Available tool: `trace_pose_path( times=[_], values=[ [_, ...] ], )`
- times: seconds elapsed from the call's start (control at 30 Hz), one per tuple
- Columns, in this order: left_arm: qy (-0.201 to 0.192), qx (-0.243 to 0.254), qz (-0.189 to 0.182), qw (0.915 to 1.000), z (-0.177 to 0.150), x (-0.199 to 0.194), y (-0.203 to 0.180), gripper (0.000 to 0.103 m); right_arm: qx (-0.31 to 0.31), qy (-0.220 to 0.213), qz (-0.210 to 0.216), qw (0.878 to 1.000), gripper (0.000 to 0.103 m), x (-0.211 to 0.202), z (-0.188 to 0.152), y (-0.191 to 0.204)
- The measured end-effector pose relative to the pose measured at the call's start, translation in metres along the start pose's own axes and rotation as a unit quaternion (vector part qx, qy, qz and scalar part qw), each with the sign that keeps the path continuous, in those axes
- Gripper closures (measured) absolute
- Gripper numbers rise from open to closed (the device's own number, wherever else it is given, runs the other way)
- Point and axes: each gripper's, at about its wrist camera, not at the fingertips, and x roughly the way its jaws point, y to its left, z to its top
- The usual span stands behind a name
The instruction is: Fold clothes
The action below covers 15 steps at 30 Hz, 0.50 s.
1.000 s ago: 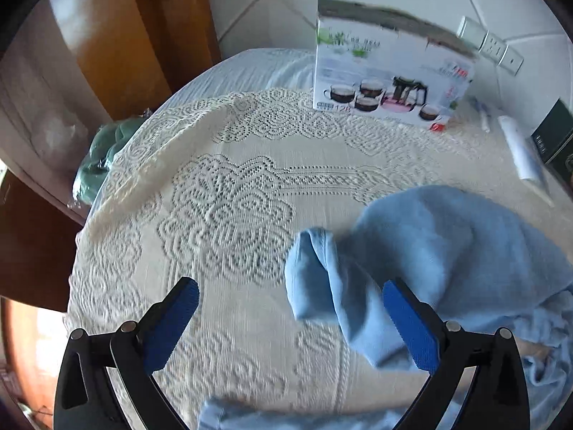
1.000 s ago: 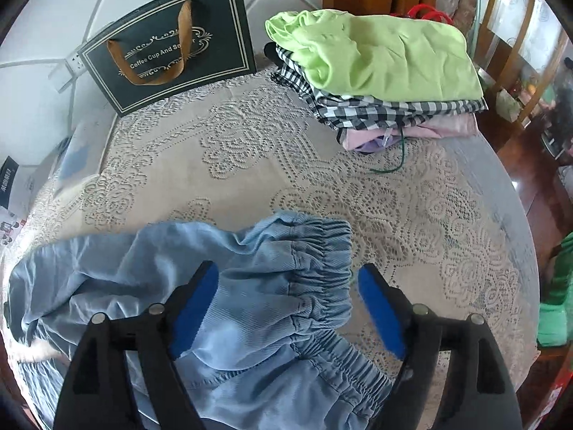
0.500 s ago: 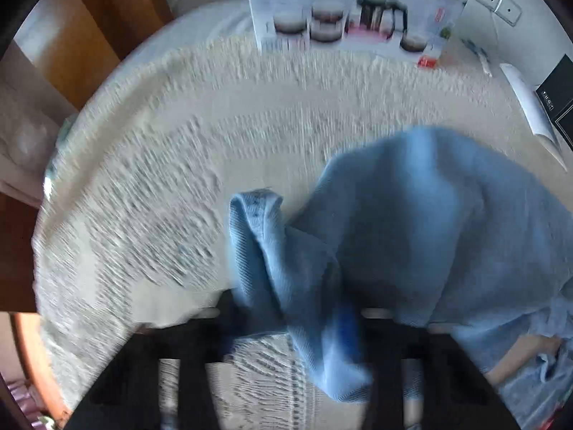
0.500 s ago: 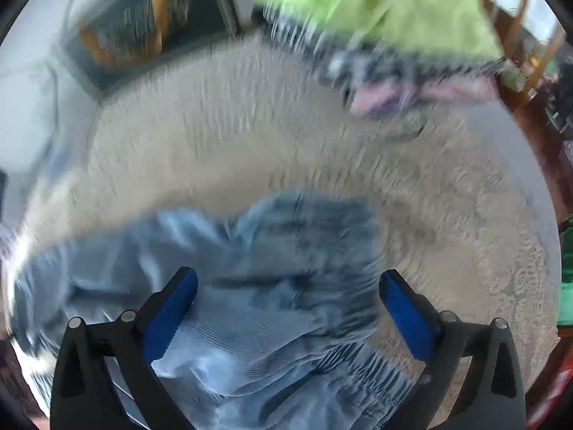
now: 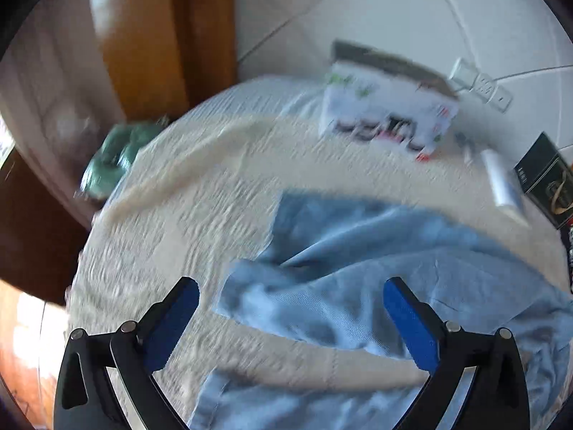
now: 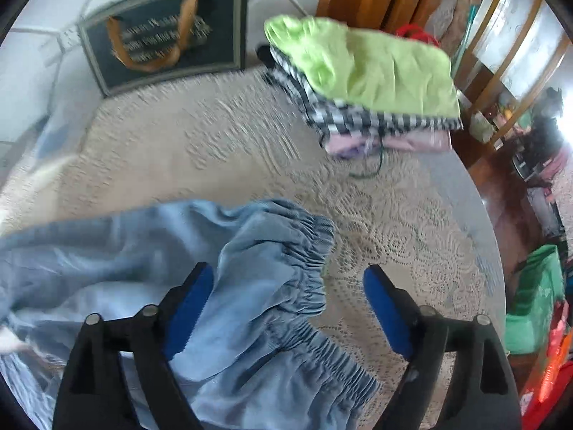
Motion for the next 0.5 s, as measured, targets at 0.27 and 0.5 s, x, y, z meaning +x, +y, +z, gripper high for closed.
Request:
trace_pose_path(
  times=[0.27, 0.5],
  values=[
    [0.011, 0.006, 0.016, 0.9998, 0.005, 0.036, 0.011, 0.0, 0.038, -0.007, 0.028, 0.999, 0.014, -0.013, -0.002, -0.011],
    [0.058, 0.057, 0.005, 0.9967, 0.038, 0.089, -0.018, 0.0, 0.044, 0.012, 0.068, 0.997, 0.0, -0.008, 0.015, -0.033]
  ],
)
